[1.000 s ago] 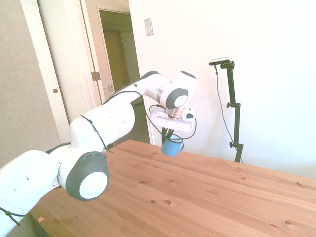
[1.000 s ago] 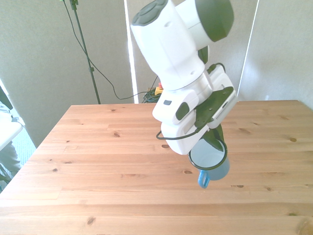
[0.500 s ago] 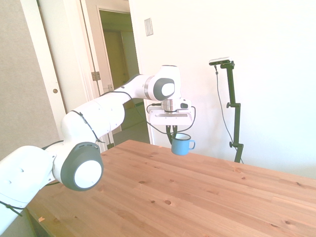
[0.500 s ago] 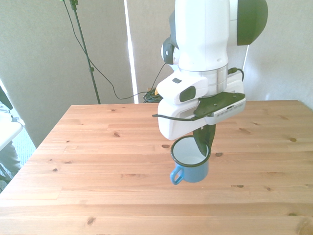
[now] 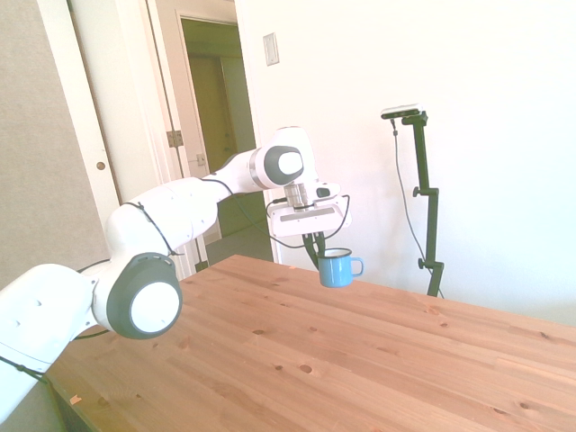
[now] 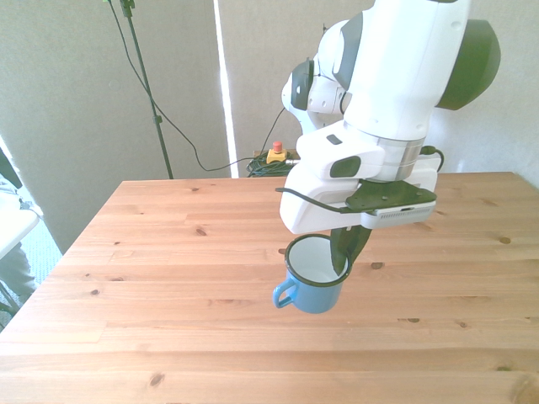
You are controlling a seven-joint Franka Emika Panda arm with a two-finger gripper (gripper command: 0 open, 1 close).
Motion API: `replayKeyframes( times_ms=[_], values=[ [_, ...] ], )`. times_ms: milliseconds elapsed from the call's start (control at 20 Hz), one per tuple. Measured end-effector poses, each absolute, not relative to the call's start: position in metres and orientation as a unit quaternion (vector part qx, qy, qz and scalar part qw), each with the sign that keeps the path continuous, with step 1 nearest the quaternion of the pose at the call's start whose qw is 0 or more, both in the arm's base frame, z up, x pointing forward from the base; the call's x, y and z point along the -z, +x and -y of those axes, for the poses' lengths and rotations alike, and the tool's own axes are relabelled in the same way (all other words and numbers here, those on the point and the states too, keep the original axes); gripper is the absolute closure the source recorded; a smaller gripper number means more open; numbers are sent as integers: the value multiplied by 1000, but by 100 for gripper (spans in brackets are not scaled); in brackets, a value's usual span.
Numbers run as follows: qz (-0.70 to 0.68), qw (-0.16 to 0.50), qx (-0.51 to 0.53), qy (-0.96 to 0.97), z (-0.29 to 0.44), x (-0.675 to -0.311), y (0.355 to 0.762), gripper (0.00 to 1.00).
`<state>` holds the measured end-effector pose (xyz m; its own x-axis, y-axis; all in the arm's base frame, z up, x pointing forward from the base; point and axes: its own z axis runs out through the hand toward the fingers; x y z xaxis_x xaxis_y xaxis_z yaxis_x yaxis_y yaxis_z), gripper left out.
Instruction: Flip the mug upright
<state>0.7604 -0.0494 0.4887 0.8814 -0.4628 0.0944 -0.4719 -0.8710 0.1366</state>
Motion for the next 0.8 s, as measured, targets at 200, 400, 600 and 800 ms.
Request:
replayKeyframes(
  times_ms=[200, 400, 600, 800],
  values=[
    [246, 79, -29, 966, 38, -489, 761, 100],
    [252, 80, -24, 964, 35, -487, 759, 100],
    [259, 82, -12, 962, 36, -476, 760, 100],
    [270, 92, 6, 958, 42, -446, 765, 100]
  ],
)
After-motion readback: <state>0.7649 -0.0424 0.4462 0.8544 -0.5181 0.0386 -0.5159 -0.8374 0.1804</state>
